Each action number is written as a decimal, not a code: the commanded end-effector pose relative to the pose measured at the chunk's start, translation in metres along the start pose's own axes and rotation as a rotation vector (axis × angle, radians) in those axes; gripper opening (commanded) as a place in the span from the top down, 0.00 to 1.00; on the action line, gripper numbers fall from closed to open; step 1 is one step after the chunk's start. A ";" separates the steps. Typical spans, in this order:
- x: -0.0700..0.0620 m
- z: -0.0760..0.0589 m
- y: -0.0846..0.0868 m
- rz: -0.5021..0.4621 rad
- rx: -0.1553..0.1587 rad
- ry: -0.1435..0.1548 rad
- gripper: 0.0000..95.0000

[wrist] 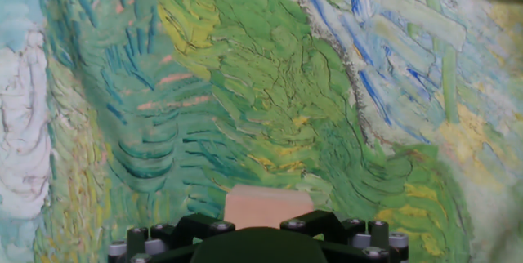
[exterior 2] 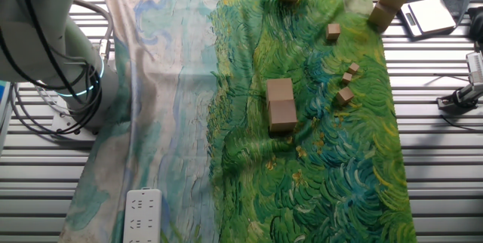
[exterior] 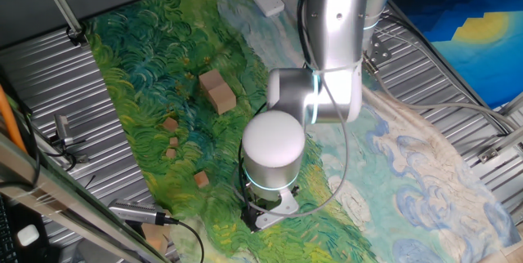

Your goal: Stack the blocks into a pyramid shape

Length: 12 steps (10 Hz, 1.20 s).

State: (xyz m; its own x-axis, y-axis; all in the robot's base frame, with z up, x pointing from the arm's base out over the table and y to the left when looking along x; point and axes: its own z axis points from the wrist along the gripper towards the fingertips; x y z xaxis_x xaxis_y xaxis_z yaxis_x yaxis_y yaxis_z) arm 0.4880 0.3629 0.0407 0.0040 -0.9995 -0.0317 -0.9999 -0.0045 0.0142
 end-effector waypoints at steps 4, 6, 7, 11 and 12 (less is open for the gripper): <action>0.008 0.006 0.000 0.025 0.014 0.004 0.20; 0.009 0.006 0.001 0.044 0.032 0.004 0.20; 0.009 0.006 0.001 0.089 0.041 0.005 1.00; 0.008 0.006 0.001 0.118 0.042 0.018 1.00; 0.008 0.004 0.000 0.128 0.041 0.016 1.00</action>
State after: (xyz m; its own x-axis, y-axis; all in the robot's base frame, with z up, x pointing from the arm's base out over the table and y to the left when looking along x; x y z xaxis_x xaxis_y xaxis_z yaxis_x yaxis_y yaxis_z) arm 0.4879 0.3550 0.0358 -0.1227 -0.9923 -0.0152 -0.9921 0.1230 -0.0238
